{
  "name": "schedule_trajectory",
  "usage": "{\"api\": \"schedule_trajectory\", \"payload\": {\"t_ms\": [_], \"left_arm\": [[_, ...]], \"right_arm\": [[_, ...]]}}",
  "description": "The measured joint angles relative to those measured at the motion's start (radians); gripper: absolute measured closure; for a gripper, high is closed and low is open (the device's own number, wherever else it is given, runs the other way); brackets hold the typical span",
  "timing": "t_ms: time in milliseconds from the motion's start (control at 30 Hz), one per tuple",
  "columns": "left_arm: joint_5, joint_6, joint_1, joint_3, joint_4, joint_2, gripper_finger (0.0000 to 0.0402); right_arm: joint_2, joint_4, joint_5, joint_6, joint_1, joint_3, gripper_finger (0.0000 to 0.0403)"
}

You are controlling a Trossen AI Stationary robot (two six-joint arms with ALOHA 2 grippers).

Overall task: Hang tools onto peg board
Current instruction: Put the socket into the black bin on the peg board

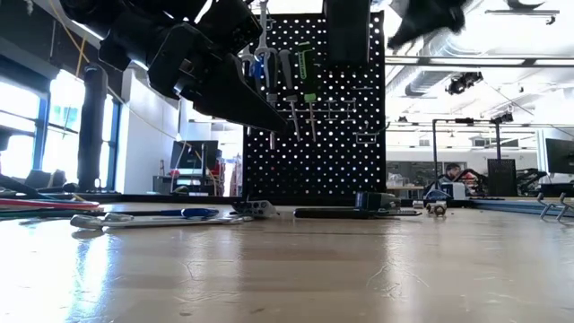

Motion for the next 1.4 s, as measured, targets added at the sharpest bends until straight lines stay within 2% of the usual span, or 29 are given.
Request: {"api": "schedule_trajectory", "payload": {"t_ms": [300,533,667,867,1067,1233,1400], "left_arm": [[0.000,0.000,0.000,0.000,-0.001,0.000,0.0260],[-0.001,0.000,0.001,0.000,0.000,0.000,0.0260],[-0.001,0.000,0.001,0.000,0.001,0.000,0.0260],[-0.001,-0.010,0.002,0.000,0.000,0.000,0.0260],[-0.001,-0.020,0.002,0.000,-0.005,0.000,0.0260],[-0.001,-0.020,0.002,0.000,-0.013,0.000,0.0260],[-0.001,-0.010,0.008,0.000,-0.012,0.000,0.0260]], "right_arm": [[0.000,0.037,0.028,-0.416,-0.079,0.368,0.0352],[0.002,0.140,-0.042,-0.637,-0.181,0.558,0.0352],[0.030,0.190,-0.171,-0.700,-0.300,0.650,0.0352],[0.145,0.142,-0.385,-0.706,-0.520,0.830,0.0352],[0.297,-0.036,-0.620,-0.634,-0.711,1.042,0.0352],[0.393,-0.227,-0.745,-0.607,-0.819,1.207,0.0352],[0.410,-0.273,-0.907,-0.584,-0.895,1.175,0.0352]]}}
